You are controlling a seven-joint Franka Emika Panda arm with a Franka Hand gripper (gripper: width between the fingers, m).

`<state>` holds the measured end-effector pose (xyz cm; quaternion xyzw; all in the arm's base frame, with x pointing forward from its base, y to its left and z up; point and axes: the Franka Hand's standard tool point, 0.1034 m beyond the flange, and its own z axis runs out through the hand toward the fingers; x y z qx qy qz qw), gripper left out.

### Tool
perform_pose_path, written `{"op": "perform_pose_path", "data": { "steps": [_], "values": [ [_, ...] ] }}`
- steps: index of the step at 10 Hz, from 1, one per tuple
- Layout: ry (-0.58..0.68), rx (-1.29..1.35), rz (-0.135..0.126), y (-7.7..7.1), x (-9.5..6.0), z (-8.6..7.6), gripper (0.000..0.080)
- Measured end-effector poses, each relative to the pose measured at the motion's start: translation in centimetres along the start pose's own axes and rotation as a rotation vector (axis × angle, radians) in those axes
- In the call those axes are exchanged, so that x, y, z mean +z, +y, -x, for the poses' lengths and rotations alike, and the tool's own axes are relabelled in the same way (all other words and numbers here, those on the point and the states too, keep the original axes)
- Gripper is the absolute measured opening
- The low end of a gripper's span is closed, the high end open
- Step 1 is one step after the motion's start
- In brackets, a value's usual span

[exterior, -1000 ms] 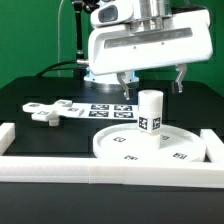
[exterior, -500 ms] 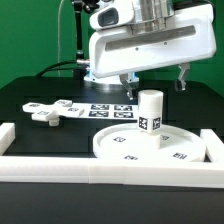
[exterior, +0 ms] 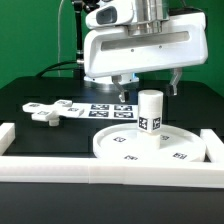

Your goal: Assemble round table

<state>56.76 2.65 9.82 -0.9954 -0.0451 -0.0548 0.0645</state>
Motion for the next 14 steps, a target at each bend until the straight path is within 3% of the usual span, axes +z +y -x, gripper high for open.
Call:
{"op": "perform_pose_path", "data": {
  "steps": [5,10,11,12,14],
  "values": [
    [0.005,-0.062,0.008,0.4,0.4,0.6,0.0649],
    [-0.001,-0.090,0.007,-0.4,0.9,0.7,0.0649],
    [-0.005,-0.089,0.007,-0.4,1.1,1.0,0.0560],
    [-0.006,-0.089,0.007,-0.4,1.1,1.0,0.0405],
    [-0.007,-0.089,0.007,-0.4,1.1,1.0,0.0407]
  ]
}}
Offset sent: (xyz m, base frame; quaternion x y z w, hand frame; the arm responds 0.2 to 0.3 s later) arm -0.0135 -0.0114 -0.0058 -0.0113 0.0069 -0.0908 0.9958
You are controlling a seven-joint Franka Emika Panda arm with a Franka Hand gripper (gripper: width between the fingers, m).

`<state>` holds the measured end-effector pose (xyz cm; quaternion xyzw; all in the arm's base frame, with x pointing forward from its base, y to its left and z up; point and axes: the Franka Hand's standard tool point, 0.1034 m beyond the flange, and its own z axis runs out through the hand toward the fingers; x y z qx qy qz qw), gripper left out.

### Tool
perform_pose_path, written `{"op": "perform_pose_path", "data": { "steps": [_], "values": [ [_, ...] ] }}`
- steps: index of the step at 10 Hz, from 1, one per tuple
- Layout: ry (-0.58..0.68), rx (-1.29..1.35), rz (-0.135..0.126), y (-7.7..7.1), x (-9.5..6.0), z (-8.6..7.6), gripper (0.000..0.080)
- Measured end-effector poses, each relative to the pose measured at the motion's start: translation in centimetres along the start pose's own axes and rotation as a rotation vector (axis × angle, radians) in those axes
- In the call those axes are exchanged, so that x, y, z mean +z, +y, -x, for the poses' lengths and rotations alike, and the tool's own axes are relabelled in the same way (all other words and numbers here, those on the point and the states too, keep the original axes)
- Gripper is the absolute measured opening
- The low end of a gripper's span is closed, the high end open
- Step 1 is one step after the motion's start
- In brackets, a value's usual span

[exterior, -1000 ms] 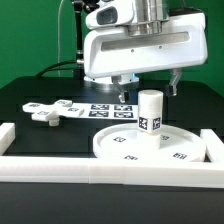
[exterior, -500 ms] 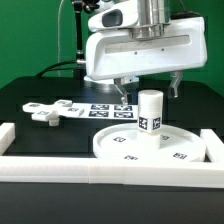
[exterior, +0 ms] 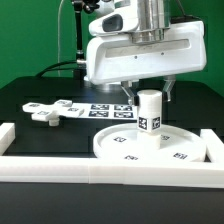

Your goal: Assemble round table

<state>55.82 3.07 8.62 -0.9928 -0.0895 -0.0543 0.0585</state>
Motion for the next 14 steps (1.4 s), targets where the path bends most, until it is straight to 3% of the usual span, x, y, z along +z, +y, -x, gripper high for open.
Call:
{"op": "perform_pose_path", "data": {
  "steps": [6,10,12,14],
  "values": [
    [0.001,0.179,-0.003,-0.1,0.0,0.0,0.0407],
    [0.031,0.684,-0.002,0.2,0.0,0.1,0.0409],
    [0.028,0.969,0.003,-0.5,0.1,0.2,0.0409],
    [0.024,1.191,-0.011,-0.9,0.2,0.3,0.0409]
  ]
}}
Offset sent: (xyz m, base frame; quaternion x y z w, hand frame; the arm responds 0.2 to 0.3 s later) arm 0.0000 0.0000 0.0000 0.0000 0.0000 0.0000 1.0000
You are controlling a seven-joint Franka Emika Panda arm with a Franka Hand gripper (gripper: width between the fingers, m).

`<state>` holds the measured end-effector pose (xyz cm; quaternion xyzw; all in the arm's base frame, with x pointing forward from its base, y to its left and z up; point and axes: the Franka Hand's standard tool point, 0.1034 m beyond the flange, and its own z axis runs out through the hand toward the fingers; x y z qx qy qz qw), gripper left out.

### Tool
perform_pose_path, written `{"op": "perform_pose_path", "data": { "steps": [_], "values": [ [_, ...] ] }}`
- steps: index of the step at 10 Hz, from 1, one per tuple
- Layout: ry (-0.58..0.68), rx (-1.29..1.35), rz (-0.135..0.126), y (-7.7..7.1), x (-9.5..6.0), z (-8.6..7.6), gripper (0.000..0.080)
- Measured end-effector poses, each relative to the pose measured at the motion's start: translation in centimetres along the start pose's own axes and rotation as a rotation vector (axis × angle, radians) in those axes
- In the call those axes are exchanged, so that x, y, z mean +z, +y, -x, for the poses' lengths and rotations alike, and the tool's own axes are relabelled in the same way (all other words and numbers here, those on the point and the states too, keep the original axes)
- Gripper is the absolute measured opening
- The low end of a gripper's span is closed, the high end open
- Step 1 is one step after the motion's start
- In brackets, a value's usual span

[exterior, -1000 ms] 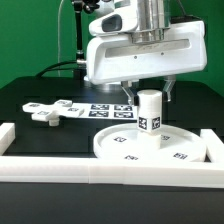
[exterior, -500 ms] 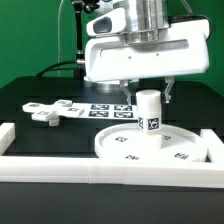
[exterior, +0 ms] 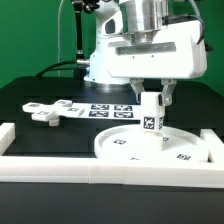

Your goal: Assemble round table

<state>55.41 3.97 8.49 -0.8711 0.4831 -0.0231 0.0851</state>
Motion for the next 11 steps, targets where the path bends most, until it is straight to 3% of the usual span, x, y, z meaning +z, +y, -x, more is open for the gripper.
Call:
{"op": "perform_pose_path", "data": {
  "steps": [6,7,8,11],
  "values": [
    [-0.029,0.303,-0.023,-0.1,0.1,0.3,0.0409],
    [-0.025,0.239,-0.022,-0.2,0.1,0.3,0.0576],
    [-0.016,0.129,-0.025,-0.6,0.0,0.3,0.0630],
    [-0.009,-0.133,-0.035,-1.3,-0.1,0.0,0.0646]
  ]
}}
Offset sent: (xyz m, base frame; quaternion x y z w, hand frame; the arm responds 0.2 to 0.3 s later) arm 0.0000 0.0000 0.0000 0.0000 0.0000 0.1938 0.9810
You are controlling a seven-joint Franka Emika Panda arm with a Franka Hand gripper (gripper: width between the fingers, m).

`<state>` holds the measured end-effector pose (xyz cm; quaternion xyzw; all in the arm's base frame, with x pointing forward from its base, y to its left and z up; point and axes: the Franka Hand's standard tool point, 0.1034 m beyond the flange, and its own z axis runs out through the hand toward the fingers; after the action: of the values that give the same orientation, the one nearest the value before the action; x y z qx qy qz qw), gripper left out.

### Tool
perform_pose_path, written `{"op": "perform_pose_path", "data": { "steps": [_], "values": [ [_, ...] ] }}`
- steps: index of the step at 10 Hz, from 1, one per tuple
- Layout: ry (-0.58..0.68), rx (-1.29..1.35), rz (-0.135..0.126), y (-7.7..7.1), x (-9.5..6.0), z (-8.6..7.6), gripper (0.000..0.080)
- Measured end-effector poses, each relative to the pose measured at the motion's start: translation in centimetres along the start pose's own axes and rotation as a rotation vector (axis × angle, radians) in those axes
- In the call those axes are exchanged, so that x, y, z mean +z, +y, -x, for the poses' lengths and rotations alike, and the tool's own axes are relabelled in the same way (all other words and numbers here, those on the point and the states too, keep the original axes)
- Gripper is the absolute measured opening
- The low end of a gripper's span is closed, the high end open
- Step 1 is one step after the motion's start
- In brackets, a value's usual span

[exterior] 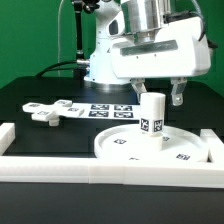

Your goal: Assemble round table

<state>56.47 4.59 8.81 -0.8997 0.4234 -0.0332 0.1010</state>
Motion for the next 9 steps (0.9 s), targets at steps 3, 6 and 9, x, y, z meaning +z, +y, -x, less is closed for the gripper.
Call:
{"op": "perform_pose_path", "data": {
  "steps": [3,6,9],
  "values": [
    [0.000,-0.224,0.001,0.0,0.0,0.0,0.0648],
    [0.037,-0.697,0.026,-0.1,-0.2,-0.7,0.0648],
    [0.008,-1.044,0.051,-0.5,-0.7,-1.3,0.0648]
  ]
}}
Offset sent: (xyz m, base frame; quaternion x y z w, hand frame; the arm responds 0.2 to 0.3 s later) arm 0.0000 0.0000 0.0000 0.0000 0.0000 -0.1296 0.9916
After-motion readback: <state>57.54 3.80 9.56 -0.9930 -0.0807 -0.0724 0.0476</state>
